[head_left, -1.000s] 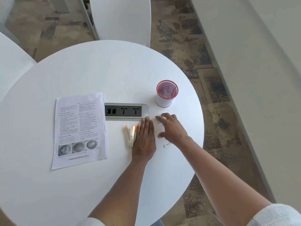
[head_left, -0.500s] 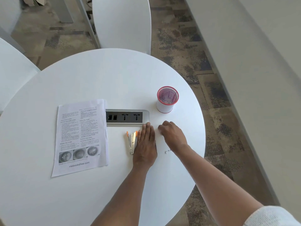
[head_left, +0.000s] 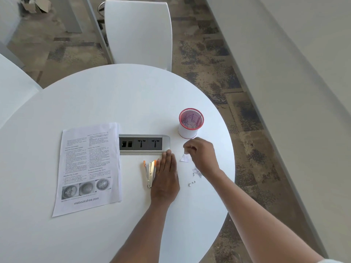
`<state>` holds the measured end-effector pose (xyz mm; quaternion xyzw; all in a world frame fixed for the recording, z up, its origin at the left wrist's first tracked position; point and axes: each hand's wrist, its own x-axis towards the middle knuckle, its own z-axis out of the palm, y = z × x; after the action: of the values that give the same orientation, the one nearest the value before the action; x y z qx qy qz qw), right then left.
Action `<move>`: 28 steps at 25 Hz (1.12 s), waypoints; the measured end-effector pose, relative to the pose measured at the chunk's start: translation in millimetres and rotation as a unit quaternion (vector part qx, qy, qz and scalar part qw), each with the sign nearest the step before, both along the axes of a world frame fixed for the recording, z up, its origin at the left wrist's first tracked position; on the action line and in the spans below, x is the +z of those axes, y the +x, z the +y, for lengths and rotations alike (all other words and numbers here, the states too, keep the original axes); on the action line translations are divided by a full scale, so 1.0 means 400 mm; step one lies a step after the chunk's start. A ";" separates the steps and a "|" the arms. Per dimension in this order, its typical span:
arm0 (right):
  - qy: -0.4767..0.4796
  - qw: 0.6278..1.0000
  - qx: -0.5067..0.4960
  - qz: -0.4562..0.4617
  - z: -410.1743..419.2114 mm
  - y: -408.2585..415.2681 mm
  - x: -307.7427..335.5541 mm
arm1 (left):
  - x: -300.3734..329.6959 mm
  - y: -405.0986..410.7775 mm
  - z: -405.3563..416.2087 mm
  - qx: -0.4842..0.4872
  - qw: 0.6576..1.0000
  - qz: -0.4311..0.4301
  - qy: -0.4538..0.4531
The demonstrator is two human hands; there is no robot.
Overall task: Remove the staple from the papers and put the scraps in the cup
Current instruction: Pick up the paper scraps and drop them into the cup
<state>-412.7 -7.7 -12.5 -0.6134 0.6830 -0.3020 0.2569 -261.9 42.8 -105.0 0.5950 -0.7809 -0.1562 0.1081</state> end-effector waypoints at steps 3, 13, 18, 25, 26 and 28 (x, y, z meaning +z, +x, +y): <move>-0.056 0.995 -0.062 -0.052 -0.054 -0.030 0.059 | 0.006 -0.003 0.001 0.003 1.000 0.002 0.006; -0.001 0.998 -0.043 0.053 -0.233 -0.061 0.094 | -0.001 0.001 0.005 0.004 1.000 -0.004 -0.007; 0.016 0.996 -0.038 0.084 -0.245 -0.053 0.089 | -0.002 -0.001 0.000 0.005 1.000 0.001 -0.005; 0.034 0.993 -0.024 0.112 -0.241 -0.051 0.091 | 0.008 -0.002 0.000 0.007 1.000 -0.005 -0.002; 0.035 0.992 -0.020 0.117 -0.239 -0.052 0.091 | 0.010 -0.002 0.000 0.007 1.000 -0.005 0.000; 0.036 0.991 -0.012 0.125 -0.235 -0.050 0.097 | 0.010 -0.002 0.001 0.006 1.000 -0.004 0.002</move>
<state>-432.8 -101.7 26.2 -0.6284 0.7275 -0.2017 0.1874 -262.8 43.1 -101.0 0.6007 -0.7774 -0.1546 0.1043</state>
